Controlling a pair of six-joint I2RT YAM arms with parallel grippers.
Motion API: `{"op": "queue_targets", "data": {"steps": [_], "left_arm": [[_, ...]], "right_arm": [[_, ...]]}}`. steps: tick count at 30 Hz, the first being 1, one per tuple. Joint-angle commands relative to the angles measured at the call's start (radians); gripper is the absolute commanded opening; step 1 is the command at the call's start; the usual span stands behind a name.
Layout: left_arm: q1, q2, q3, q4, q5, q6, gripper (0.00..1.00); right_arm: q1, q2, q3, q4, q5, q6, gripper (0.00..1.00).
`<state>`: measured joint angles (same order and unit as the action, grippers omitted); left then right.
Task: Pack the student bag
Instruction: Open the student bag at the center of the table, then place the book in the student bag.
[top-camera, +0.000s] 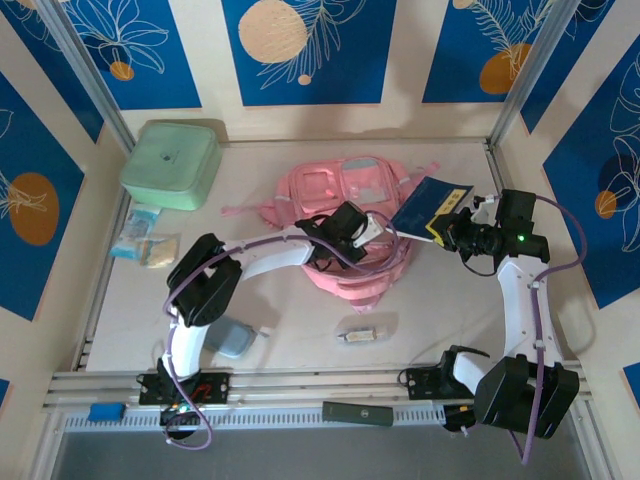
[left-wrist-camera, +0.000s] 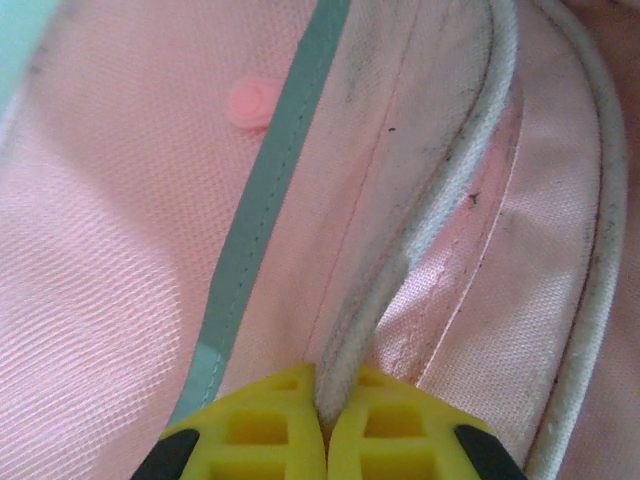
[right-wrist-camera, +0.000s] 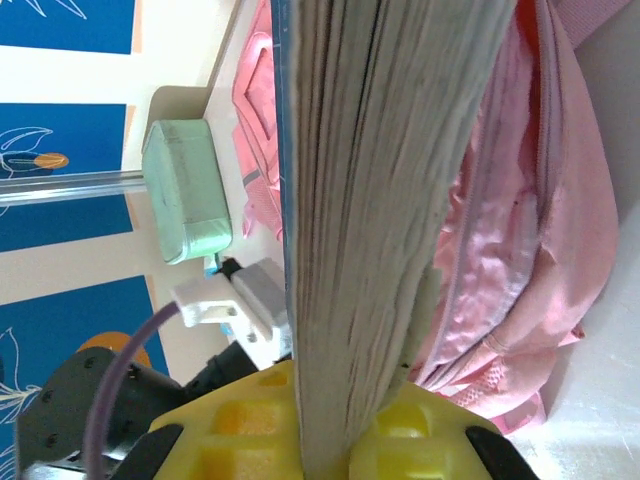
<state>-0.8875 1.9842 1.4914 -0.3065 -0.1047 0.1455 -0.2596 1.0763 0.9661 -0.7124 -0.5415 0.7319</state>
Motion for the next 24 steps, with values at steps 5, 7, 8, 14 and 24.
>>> {"op": "queue_targets", "data": {"steps": [5,7,8,14,24], "left_arm": [[0.104,-0.232,0.024,-0.032,-0.029,-0.152,0.0],[0.126,-0.251,0.056,-0.061,-0.046,-0.197,0.0],[0.14,-0.258,0.078,-0.078,-0.054,-0.221,0.0],[0.186,-0.287,0.143,-0.063,-0.003,-0.256,0.0],[0.205,-0.306,0.186,-0.044,0.181,-0.22,0.0]], "right_arm": [[-0.003,-0.049,0.079,-0.127,-0.024,-0.084,0.0],[-0.002,-0.062,0.088,-0.166,-0.011,-0.099,0.0],[0.001,-0.069,0.092,-0.191,0.002,-0.106,0.0],[0.074,-0.126,0.031,-0.252,0.078,-0.108,0.0],[0.453,0.061,-0.129,0.218,-0.085,0.032,0.0]]}}
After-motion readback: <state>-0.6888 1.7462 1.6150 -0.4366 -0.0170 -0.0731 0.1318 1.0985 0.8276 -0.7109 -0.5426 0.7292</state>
